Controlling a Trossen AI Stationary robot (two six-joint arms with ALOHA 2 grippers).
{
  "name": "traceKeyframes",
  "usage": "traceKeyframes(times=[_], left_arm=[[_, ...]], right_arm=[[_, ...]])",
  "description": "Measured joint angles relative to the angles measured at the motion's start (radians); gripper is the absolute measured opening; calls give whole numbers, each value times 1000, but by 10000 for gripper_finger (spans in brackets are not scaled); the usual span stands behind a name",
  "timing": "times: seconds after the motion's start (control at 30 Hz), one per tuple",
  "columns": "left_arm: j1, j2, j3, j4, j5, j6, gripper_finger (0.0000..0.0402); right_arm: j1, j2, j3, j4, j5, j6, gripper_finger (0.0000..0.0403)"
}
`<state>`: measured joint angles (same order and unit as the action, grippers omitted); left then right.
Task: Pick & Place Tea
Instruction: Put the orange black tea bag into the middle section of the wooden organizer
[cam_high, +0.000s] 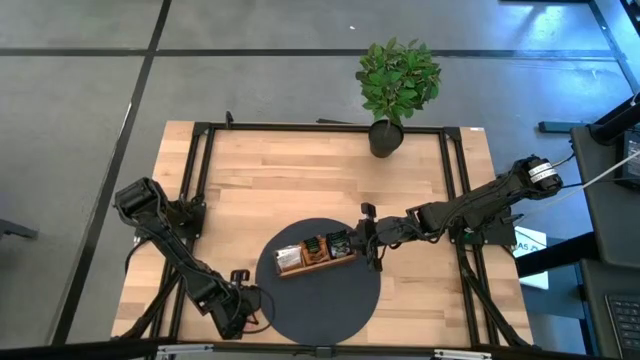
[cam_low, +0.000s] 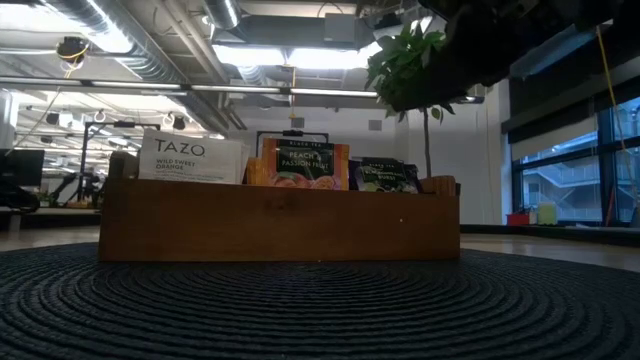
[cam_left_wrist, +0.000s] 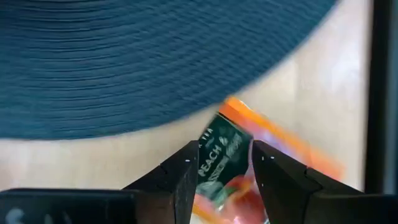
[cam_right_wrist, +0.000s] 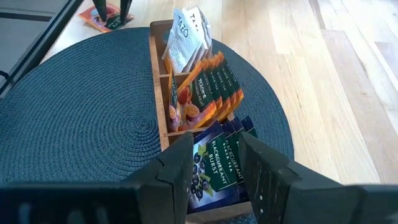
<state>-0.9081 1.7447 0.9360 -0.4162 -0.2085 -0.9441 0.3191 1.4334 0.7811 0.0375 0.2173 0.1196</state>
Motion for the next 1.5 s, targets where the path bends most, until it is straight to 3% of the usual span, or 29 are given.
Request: traceKeyframes(times=[0.27, 0.53, 0.77, 0.93, 1.23, 1.5], left_arm=[[0, -1, 1, -33, -23, -124, 185], [0, -2, 2, -21, -3, -131, 207], [11, -3, 9, -28, 76, 93, 201], [36, -3, 31, -40, 121, 116, 201], [59, -2, 64, -130, 193, 293, 189], [60, 2, 64, -163, 111, 398, 188]], right_arm=[[0, 0, 0, -6, 0, -1, 132], [0, 0, 0, -6, 0, -21, 132], [0, 0, 0, -6, 0, -23, 132], [0, 0, 0, -6, 0, -23, 132], [0, 0, 0, -6, 0, -23, 132], [0, 0, -1, -6, 0, -19, 132]])
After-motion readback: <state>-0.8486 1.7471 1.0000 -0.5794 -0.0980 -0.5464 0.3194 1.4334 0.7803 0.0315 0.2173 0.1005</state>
